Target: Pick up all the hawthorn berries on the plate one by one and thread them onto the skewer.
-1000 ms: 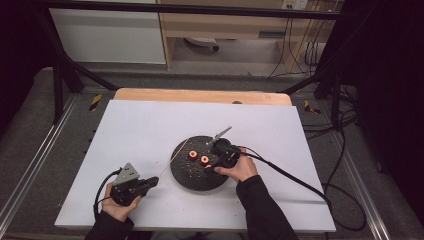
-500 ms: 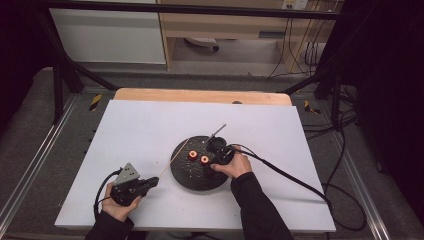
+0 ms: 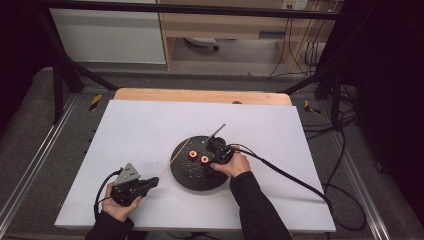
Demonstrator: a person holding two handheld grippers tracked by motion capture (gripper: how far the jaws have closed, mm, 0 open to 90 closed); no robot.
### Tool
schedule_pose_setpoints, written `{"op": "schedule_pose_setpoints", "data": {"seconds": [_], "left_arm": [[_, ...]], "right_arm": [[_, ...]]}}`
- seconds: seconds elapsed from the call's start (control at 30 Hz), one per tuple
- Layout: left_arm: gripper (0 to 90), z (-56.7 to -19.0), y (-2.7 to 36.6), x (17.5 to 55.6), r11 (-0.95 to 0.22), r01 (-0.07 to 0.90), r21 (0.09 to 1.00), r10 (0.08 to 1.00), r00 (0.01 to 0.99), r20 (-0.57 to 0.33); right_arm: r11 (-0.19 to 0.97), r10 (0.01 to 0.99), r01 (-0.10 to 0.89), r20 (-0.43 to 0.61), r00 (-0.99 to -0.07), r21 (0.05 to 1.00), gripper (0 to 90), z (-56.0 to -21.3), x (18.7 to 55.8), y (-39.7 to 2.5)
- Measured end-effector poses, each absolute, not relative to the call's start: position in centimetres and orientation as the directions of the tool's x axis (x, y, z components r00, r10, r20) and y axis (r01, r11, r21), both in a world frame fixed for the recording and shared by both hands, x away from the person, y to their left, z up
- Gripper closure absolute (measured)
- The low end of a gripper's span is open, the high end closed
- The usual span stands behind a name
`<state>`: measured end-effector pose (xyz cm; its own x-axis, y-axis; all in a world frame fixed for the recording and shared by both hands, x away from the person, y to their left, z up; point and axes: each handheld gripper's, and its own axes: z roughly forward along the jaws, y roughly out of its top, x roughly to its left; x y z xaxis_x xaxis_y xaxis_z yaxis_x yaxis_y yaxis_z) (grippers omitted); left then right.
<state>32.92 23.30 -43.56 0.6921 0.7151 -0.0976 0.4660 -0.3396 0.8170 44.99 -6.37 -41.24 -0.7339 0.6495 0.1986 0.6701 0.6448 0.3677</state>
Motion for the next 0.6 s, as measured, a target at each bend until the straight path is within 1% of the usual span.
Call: {"op": "schedule_pose_setpoints", "data": {"seconds": [0.07, 0.3, 0.43, 0.6], "left_arm": [[88.1, -43.6, 23.3, 32.9, -0.339, 0.465, 0.818, 0.715, 0.692, -0.097], [88.1, -43.5, 23.3, 32.9, -0.337, 0.463, 0.820, 0.715, 0.692, -0.097], [88.1, -43.5, 23.3, 32.8, -0.336, 0.463, 0.820, 0.715, 0.692, -0.097], [88.1, -43.5, 23.2, 32.7, -0.332, 0.458, 0.824, 0.715, 0.692, -0.096]], "right_arm": [[0.646, 0.650, 0.673, 0.203, -0.732, 0.361, 61.5, -41.3, 45.0, -6.3], [0.641, 0.653, 0.679, 0.212, -0.727, 0.357, 62.0, -41.1, 44.9, -6.4], [0.626, 0.652, 0.675, 0.214, -0.728, 0.389, 62.1, -40.6, 44.7, -6.7], [0.579, 0.670, 0.682, 0.215, -0.710, 0.447, 62.1, -39.5, 44.5, -7.2]]}}
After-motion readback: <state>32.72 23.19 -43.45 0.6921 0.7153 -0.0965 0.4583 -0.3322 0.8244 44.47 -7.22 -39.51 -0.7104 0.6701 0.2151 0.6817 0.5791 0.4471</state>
